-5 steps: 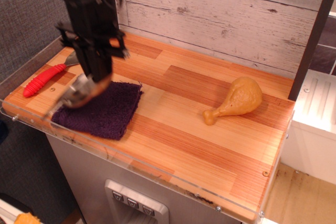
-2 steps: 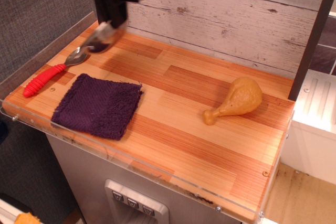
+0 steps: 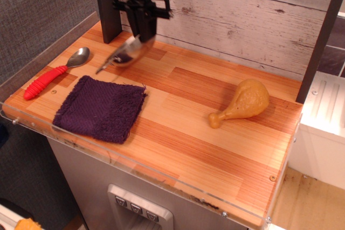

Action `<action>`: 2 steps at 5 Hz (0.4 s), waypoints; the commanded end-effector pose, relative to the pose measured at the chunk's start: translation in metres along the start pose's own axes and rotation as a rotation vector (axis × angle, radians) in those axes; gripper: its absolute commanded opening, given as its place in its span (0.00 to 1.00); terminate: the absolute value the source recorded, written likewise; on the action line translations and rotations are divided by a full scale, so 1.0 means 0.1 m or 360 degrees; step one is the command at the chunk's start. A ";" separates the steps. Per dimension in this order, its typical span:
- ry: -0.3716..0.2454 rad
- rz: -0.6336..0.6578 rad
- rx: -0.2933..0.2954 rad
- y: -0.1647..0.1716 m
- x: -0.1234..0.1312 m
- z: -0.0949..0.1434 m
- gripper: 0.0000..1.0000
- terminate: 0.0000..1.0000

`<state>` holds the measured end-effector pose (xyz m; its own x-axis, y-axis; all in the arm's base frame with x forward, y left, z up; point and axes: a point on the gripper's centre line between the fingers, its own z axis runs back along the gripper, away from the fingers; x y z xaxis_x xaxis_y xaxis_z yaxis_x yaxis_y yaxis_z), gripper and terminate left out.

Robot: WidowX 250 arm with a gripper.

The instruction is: Pick up the pot and place it behind the purple cloth

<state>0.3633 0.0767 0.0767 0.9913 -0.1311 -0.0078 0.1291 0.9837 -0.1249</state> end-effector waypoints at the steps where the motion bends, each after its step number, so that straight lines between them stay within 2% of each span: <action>1: 0.0062 0.0034 -0.0024 -0.03 0.06 -0.12 0.00 0.00; 2: 0.0072 0.0069 -0.0067 0.00 0.05 -0.13 1.00 0.00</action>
<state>0.3654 0.0699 0.0487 0.9894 -0.0994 -0.1054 0.0787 0.9796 -0.1850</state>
